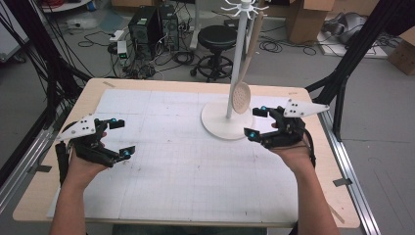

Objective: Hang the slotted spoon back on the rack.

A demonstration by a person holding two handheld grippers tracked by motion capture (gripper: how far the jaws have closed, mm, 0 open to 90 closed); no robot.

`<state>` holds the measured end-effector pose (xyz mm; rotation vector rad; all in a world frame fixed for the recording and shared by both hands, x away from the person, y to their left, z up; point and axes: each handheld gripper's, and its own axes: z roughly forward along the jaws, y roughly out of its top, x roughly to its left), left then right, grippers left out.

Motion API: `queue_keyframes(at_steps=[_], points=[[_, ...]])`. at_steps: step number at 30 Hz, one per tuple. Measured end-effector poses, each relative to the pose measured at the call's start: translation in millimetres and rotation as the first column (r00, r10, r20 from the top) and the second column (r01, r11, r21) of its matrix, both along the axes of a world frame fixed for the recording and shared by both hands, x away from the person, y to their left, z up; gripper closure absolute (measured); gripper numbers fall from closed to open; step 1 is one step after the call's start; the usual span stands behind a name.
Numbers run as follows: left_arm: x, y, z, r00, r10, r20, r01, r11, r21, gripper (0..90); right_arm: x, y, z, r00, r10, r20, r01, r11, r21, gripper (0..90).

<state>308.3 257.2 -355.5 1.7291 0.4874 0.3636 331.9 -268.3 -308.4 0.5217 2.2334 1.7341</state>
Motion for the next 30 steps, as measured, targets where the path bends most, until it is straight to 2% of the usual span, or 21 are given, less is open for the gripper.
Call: queue_keyframes(at_steps=[6,9,11,16,22,30], points=[[-0.3,-1.2,-0.3,0.9999,-0.016,0.004,0.016,0.9999,-0.001,1.7,-14.5,0.7,-19.5,1.0000,-0.002,0.008,0.002,1.000,0.030,20.3],[0.0,-2.8,-1.2,0.9998,-0.021,0.000,0.021,0.9998,0.003,1.7,-14.4,-1.1,-21.6,0.9996,-0.026,0.014,0.026,1.000,0.007,19.1],[0.8,-4.1,-1.8,0.9997,-0.026,-0.001,0.026,0.9997,-0.001,1.7,-15.4,-3.2,-24.6,0.9992,-0.038,0.012,0.038,0.999,0.026,18.6],[2.0,-7.3,-3.4,0.9993,-0.039,-0.002,0.039,0.9993,0.002,1.7,-16.4,-4.6,-34.7,0.9987,-0.049,-0.012,0.049,0.999,0.014,17.0],[-0.2,-7.0,-2.6,0.9988,-0.049,0.001,0.049,0.9988,-0.011,1.7,-17.7,-8.6,-39.7,0.9981,-0.058,-0.022,0.058,0.998,0.025,14.8],[0.8,-10.1,-4.5,0.9985,-0.054,-0.001,0.054,0.9985,-0.003,1.7,-16.8,-17.1,-39.6,0.9951,-0.099,-0.010,0.099,0.994,0.044,11.6]])
